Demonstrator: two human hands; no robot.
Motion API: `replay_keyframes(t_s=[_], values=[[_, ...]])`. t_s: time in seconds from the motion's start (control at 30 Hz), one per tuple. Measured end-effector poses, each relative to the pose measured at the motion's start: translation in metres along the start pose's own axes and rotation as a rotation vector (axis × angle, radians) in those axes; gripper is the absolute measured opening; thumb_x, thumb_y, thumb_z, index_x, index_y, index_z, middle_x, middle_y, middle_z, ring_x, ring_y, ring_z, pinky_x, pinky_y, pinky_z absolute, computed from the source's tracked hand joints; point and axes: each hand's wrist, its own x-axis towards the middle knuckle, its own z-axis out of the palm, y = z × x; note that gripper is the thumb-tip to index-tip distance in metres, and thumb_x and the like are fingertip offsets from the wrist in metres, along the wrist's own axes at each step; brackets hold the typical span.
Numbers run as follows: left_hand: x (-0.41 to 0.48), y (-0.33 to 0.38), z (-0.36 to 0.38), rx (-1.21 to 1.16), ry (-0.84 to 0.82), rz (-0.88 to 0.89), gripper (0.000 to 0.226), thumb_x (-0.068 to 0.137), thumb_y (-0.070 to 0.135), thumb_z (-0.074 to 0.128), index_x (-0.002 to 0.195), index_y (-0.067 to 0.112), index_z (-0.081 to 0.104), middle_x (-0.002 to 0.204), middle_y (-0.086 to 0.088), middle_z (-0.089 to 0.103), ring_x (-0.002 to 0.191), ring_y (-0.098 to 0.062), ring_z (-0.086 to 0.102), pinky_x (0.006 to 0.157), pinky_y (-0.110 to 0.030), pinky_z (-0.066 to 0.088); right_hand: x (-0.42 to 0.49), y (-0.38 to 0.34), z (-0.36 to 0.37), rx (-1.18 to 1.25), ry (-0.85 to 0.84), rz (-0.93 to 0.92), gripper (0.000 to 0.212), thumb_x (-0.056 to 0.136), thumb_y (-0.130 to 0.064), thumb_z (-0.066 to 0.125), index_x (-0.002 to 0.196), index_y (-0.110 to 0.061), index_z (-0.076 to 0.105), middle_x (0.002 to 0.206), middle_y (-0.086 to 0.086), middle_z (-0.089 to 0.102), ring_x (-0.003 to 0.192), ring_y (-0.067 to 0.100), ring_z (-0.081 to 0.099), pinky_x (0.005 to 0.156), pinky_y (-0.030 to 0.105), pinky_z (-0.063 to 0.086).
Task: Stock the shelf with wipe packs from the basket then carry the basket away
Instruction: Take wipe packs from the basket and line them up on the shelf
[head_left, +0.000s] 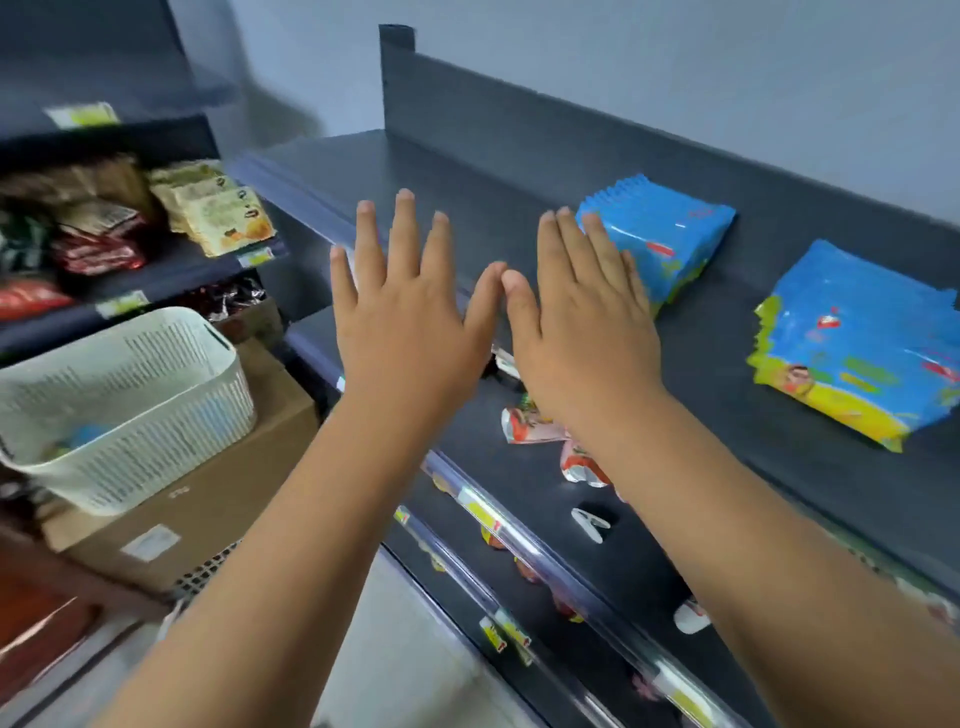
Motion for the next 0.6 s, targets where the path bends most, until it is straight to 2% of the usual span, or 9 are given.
replay_keyframes(t_s=[0.27, 0.37, 0.47, 0.6], values=[[0.031, -0.205, -0.041, 0.086, -0.037, -0.169, 0.077, 0.097, 0.069, 0.015, 0.158, 0.027, 0.035, 0.172, 0.003, 0.016, 0.16, -0.026, 0.003, 0.127, -0.052, 0.005, 0.057, -0.191, 0.083, 0.218, -0.12, -0.222, 0.077, 0.1, -0.056, 0.007, 0.161, -0.011, 0.025, 0.17, 0.003, 0.021, 0.158, 0.02, 0.006, 0.127, 0.044, 0.014], [0.035, -0.277, -0.048, 0.113, -0.052, -0.225, 0.073, 0.1, 0.068, 0.02, 0.158, 0.027, 0.036, 0.172, 0.003, 0.019, 0.16, -0.028, 0.004, 0.127, -0.052, 0.005, 0.075, -0.254, 0.119, 0.318, -0.207, -0.281, 0.083, 0.097, -0.058, 0.004, 0.161, -0.009, 0.023, 0.17, 0.006, 0.02, 0.159, 0.021, 0.004, 0.128, 0.046, 0.013], [0.04, -0.332, -0.049, 0.144, -0.105, -0.304, 0.072, 0.103, 0.067, 0.021, 0.161, 0.027, 0.03, 0.173, 0.003, 0.014, 0.16, -0.025, 0.0, 0.128, -0.049, 0.003, 0.087, -0.306, 0.154, 0.336, -0.304, -0.324, 0.07, 0.106, -0.052, 0.013, 0.163, -0.012, 0.017, 0.171, 0.003, 0.013, 0.159, 0.017, -0.002, 0.129, 0.041, 0.007], [0.051, -0.388, -0.041, 0.155, -0.152, -0.379, 0.074, 0.103, 0.068, 0.017, 0.163, 0.026, 0.024, 0.173, 0.005, 0.008, 0.16, -0.022, -0.005, 0.128, -0.047, -0.002, 0.099, -0.36, 0.201, 0.395, -0.402, -0.368, 0.067, 0.107, -0.05, 0.017, 0.163, -0.014, 0.018, 0.171, 0.001, 0.013, 0.159, 0.017, -0.002, 0.129, 0.039, 0.006]])
